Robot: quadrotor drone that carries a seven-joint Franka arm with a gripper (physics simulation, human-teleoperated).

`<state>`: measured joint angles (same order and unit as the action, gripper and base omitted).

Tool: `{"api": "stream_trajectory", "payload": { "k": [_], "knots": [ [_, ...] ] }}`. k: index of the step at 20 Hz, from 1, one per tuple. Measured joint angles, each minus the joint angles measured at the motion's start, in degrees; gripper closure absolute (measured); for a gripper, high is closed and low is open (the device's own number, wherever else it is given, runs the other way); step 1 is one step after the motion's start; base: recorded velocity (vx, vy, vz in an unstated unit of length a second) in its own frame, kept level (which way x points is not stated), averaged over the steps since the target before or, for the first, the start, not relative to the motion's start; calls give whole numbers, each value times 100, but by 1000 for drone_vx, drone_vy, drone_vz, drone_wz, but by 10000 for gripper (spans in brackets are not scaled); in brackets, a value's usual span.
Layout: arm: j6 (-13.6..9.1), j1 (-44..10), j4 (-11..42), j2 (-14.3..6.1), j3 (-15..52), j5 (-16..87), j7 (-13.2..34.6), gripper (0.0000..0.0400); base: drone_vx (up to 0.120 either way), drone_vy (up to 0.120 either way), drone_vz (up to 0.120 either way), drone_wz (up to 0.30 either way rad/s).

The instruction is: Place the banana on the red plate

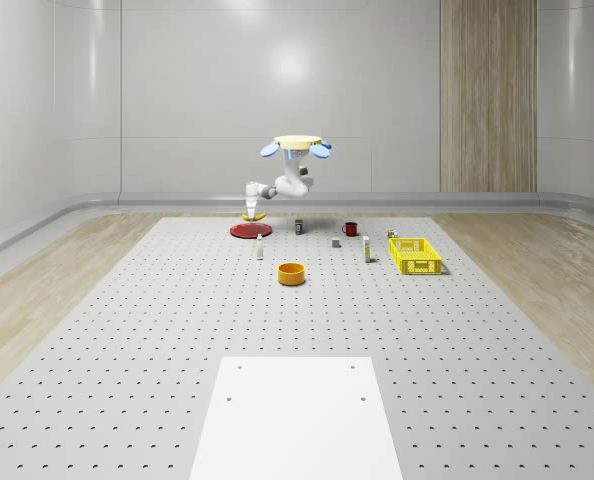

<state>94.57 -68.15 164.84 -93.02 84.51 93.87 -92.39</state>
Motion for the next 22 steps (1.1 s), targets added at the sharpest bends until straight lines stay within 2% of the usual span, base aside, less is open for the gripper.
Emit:
{"api": "stream_trajectory", "payload": {
  "k": [3, 19, 22],
  "knots": [
    [0, 0, 0, 0, 0, 0, 0, 200, 0, -107, 0, 0],
    [351, -194, -179, -42, -1033, 966, 67, 200, 0, 0, 0, 0],
    [387, -225, -209, -47, -1146, 1089, -46, 103, 0, 0, 0, 0]
  ]
}}
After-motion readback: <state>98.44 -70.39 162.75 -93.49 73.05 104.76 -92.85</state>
